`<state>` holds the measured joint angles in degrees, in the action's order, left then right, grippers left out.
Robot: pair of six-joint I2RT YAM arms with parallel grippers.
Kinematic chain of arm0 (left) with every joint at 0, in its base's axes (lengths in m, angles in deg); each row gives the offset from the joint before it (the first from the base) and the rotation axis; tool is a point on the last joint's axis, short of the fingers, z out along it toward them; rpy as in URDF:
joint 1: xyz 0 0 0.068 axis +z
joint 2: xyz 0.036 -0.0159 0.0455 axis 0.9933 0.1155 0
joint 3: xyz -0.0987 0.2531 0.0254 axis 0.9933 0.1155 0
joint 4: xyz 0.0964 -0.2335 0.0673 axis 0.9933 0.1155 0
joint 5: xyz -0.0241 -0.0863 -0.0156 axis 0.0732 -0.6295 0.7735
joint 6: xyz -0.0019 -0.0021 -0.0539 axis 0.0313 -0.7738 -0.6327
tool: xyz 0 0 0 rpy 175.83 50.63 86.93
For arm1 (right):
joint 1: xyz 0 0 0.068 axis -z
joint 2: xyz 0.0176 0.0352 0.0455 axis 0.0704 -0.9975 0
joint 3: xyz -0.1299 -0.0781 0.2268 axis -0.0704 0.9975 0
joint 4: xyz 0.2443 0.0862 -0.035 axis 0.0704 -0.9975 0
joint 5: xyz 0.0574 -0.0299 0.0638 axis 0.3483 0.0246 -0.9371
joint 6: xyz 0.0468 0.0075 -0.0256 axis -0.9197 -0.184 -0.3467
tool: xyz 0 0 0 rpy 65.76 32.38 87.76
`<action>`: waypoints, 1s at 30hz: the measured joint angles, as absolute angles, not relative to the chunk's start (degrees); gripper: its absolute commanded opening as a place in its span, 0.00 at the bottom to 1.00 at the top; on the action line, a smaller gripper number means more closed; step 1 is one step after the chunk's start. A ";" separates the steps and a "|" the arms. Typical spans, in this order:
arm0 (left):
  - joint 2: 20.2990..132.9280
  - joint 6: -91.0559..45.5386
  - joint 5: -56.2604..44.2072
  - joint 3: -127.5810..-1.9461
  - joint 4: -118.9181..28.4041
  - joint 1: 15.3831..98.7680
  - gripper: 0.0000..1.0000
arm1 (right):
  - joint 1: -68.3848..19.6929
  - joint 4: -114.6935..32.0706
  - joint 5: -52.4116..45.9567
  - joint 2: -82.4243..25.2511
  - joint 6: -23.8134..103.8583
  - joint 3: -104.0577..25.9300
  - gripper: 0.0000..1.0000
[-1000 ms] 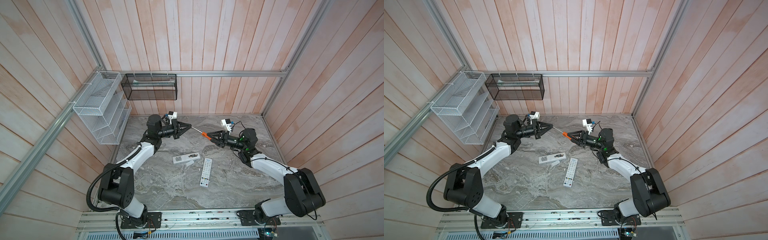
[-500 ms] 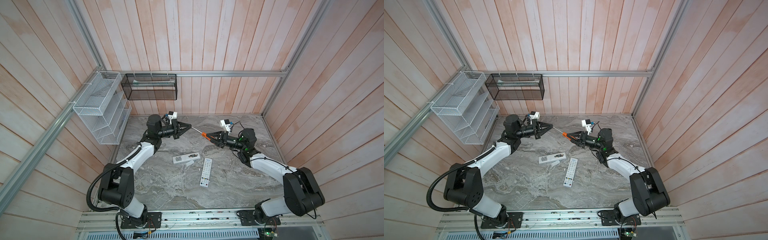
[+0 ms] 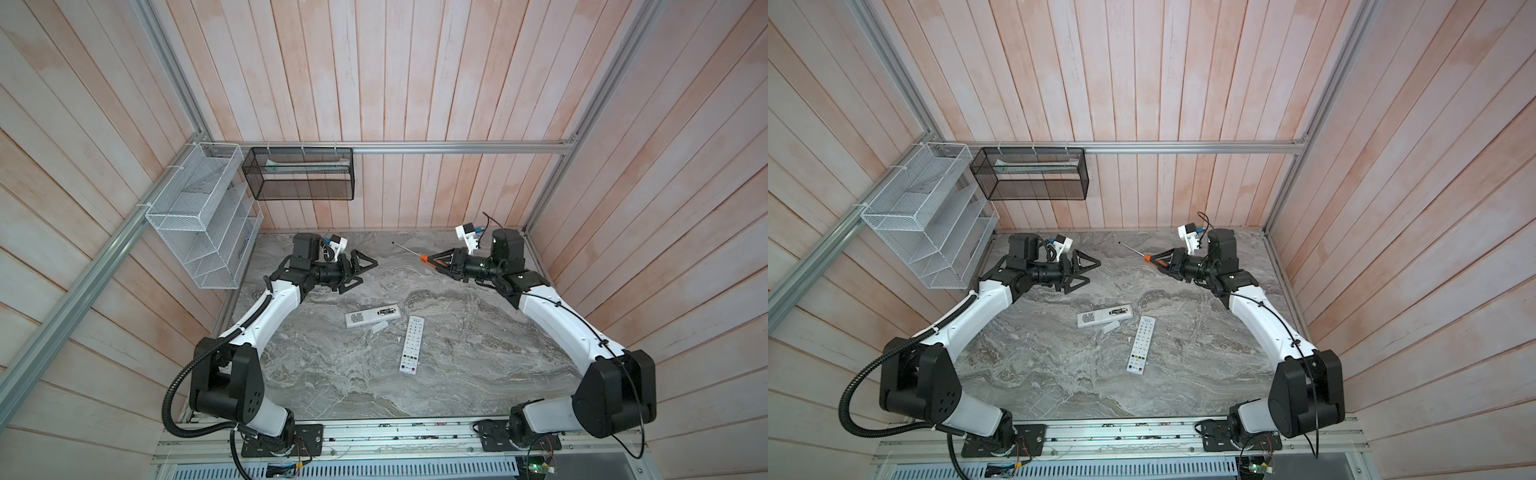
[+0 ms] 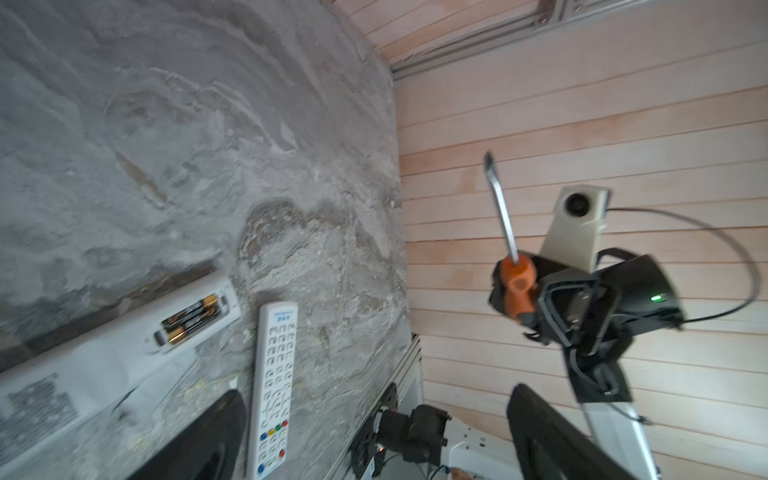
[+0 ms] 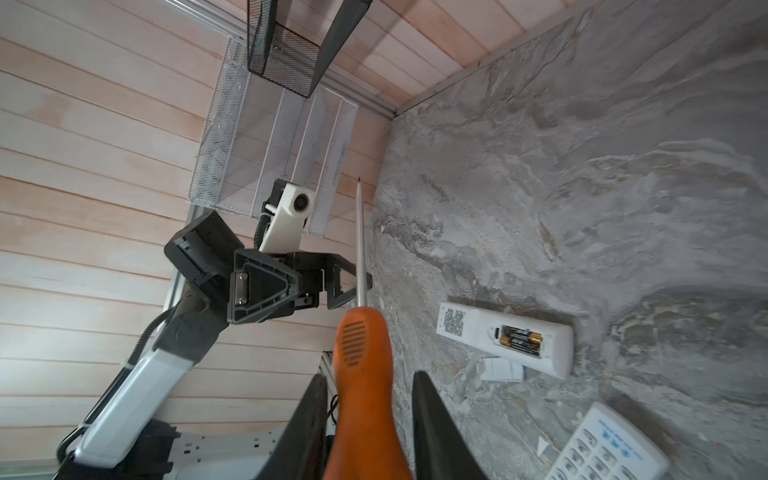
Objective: Unload the batteries from the remote control
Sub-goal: 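Lower the left gripper onto the opened remote while the right gripper holds the screwdriver, then grip the opened remote with the left gripper and bring the screwdriver tip to the batteries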
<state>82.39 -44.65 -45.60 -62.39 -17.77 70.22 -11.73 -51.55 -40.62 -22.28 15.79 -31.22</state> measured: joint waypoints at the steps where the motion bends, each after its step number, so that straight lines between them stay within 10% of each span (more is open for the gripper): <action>1: 82.72 -40.41 -43.33 -63.57 -13.33 69.63 1.00 | -11.71 -56.79 -39.28 -22.89 19.55 -34.41 0.00; 13: 89.34 -0.04 -15.90 -70.78 9.00 55.84 1.00 | -11.65 -90.67 -29.07 -31.92 38.21 -44.86 0.00; 30: 91.64 31.34 -4.58 -58.67 -0.79 58.39 0.97 | -11.65 -89.97 -33.34 -31.61 37.08 -44.53 0.00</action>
<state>91.64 31.34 -4.58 -58.67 -0.79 58.39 -11.65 -89.97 -33.34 -31.61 37.08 -44.53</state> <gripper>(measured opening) 0.976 0.316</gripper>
